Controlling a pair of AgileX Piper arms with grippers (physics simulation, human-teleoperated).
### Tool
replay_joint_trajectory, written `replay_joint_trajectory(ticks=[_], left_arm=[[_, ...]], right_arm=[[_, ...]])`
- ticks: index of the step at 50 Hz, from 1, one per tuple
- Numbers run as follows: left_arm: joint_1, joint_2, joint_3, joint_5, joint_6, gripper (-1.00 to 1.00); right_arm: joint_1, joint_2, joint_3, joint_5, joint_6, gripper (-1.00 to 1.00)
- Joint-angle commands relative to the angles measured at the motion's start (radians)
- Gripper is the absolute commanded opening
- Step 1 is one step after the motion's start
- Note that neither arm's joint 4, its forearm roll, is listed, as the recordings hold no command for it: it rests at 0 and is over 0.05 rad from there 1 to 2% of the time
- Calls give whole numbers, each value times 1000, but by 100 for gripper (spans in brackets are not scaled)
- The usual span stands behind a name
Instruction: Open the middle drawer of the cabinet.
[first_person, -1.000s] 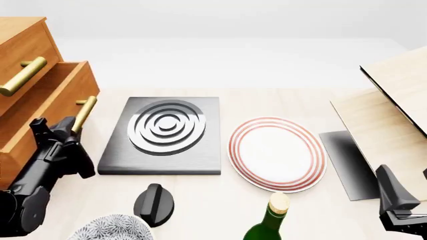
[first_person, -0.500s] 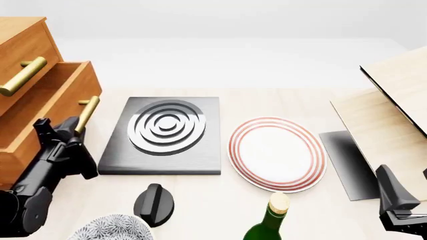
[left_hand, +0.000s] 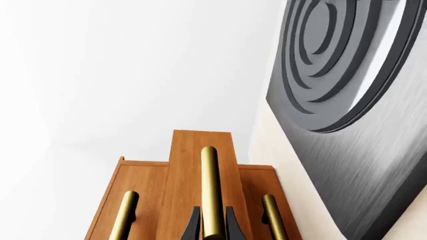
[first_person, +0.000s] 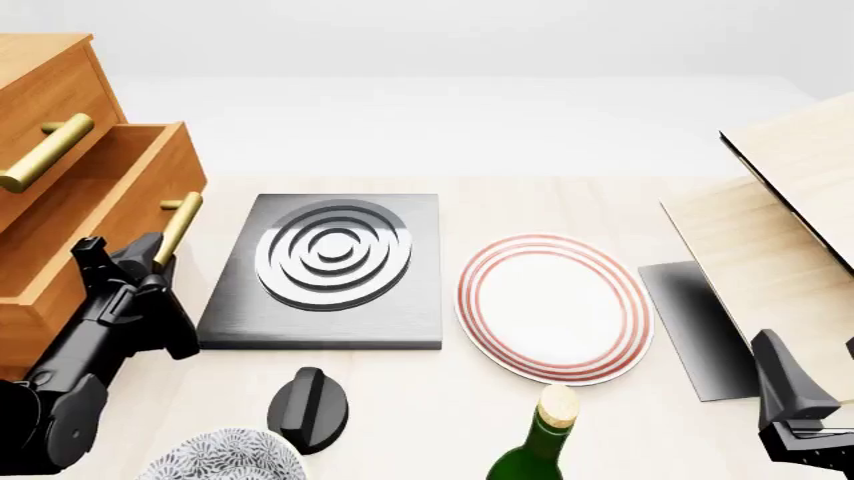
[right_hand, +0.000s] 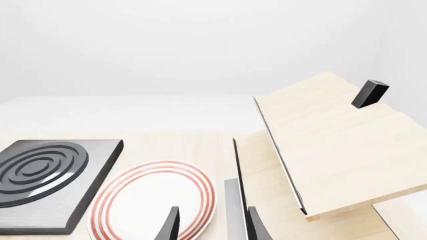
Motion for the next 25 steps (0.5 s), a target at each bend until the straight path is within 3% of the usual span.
replay_joint_trajectory(ticks=[1, 25], left_arm=[[-54, 16, 18, 0, -17, 100], [-78, -42, 43, 0, -21, 100]], right_arm=[[0, -17, 0, 8, -5, 100], [0, -17, 0, 8, -5, 100]])
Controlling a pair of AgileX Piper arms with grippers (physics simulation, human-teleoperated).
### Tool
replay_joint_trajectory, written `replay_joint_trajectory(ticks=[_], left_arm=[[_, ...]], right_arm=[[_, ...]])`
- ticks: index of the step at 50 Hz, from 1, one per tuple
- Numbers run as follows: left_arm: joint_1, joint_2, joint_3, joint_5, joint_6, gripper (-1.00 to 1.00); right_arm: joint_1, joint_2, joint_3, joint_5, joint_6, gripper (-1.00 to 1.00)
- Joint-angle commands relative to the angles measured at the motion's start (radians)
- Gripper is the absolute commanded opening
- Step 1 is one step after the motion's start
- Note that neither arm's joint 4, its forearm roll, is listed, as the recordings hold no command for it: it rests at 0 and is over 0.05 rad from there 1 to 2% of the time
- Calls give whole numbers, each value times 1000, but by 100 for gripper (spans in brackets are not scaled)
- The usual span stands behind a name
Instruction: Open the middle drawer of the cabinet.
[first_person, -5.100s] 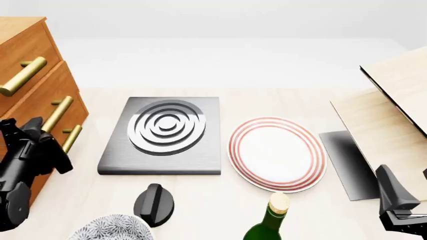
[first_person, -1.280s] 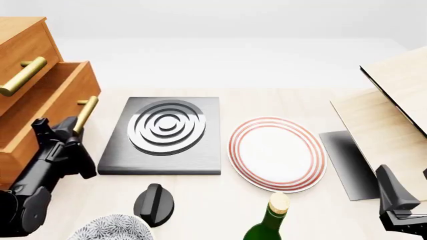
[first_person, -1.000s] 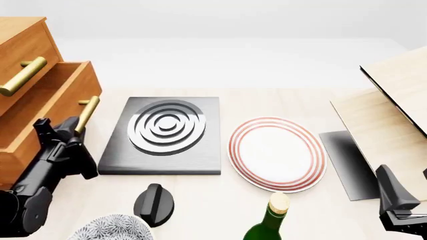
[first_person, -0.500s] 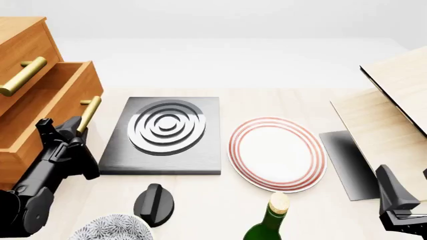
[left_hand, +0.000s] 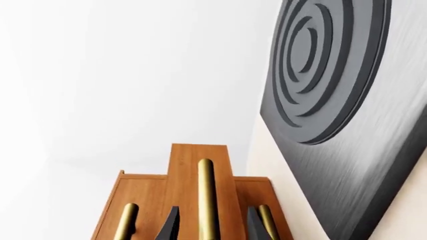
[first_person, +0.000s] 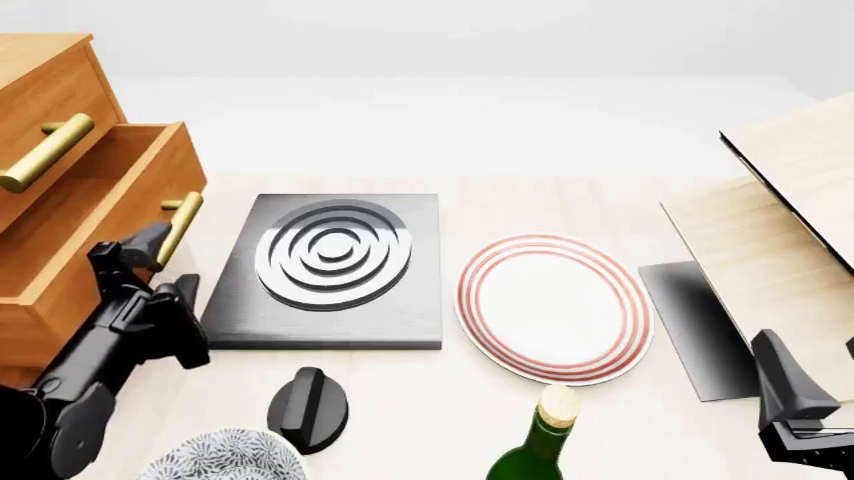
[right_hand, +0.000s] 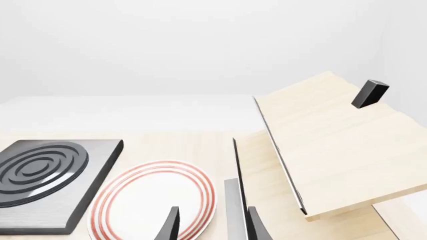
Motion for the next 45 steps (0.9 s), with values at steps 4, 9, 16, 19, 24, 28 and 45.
replay_joint_trajectory(ticks=[4, 9, 16, 19, 24, 28, 45], left_arm=[[-24, -39, 30, 0, -28, 100], [-34, -60, 46, 0, -33, 100], [-52, -89, 69, 0, -43, 100], [-55, -95, 68, 0, -48, 100], [-68, -119, 84, 0, -61, 100], [-91, -154, 101, 0, -63, 100], [-118, -253, 162, 0, -106, 100]], right_arm=[[0, -17, 0, 8, -5, 100], [0, -17, 0, 8, -5, 100], [0, -17, 0, 8, -5, 100], [0, -17, 0, 8, -5, 100], [0, -17, 0, 8, -5, 100], [0, -17, 0, 8, -5, 100], [0, -17, 0, 8, -5, 100]])
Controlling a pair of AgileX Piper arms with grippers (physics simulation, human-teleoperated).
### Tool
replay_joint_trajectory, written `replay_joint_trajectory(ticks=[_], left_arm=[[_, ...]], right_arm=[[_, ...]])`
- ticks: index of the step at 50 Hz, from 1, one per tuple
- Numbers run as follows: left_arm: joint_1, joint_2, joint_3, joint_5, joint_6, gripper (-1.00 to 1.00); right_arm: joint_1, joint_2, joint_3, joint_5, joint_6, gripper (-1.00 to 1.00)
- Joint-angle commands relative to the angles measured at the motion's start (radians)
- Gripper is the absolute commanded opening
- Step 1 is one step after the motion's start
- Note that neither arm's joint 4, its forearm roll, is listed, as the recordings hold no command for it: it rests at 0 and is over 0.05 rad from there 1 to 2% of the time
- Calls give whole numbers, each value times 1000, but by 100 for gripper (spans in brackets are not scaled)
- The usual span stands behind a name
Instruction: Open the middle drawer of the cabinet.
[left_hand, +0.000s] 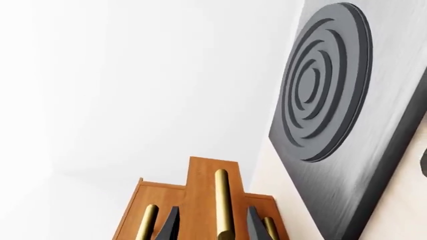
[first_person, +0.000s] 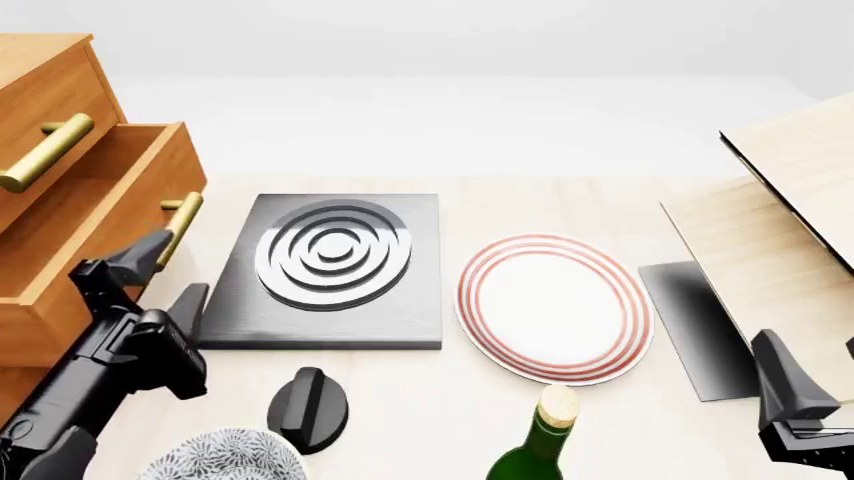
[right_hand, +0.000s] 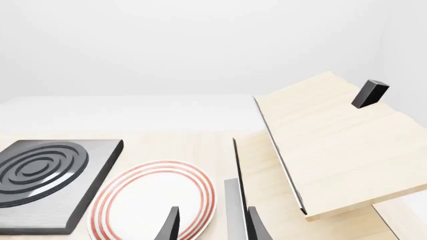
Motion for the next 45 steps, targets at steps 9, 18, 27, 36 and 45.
replay_joint_trajectory(ticks=[9, 18, 27, 36, 45], left_arm=[[-36, -143, 81, 0, -92, 100], [-71, -198, 96, 0, -135, 100], [-97, -302, 96, 59, -186, 100], [-127, -553, 96, 280, -223, 100], [-133, -683, 73, 414, -253, 100]], right_arm=[[0, -17, 0, 8, -5, 100], [0, -17, 0, 8, -5, 100], [0, -17, 0, 8, -5, 100], [0, -17, 0, 8, -5, 100], [0, -17, 0, 8, -5, 100]])
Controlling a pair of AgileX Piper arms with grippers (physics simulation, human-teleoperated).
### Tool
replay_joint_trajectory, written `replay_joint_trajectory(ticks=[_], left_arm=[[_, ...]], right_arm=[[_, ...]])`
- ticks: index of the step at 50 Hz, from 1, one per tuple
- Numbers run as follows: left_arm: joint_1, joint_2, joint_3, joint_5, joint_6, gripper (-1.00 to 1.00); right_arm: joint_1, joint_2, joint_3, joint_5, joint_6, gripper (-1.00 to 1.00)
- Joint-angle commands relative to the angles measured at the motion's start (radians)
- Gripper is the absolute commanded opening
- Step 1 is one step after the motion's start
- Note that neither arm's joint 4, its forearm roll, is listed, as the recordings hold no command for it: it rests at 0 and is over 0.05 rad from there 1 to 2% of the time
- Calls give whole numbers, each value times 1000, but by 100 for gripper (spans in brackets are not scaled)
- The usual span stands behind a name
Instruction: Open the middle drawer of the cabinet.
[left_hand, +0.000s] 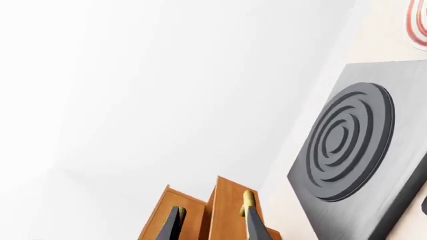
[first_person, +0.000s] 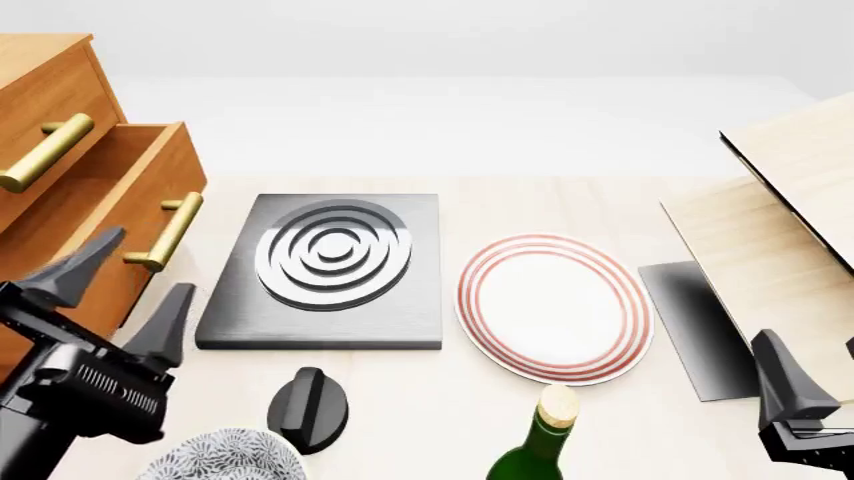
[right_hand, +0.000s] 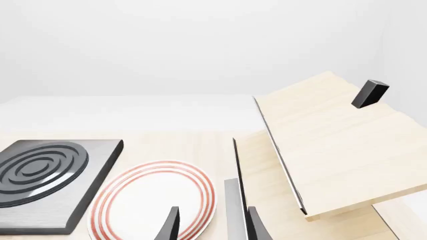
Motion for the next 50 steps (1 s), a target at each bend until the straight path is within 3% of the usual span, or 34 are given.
replay_joint_trajectory(ticks=[1, 10, 25, 43, 50], left_arm=[[-22, -207, -25, 206, -67, 100], [-38, -414, -104, 456, -121, 100], [-1, -537, -247, 781, -260, 100], [36, -569, -390, 1002, -381, 100], [52, -562, -421, 1041, -408, 100]], right_arm=[[0, -17, 0, 8, -5, 100], [0, -17, 0, 8, -5, 100], [0, -17, 0, 8, -5, 100], [0, -17, 0, 8, -5, 100], [0, -17, 0, 8, -5, 100]])
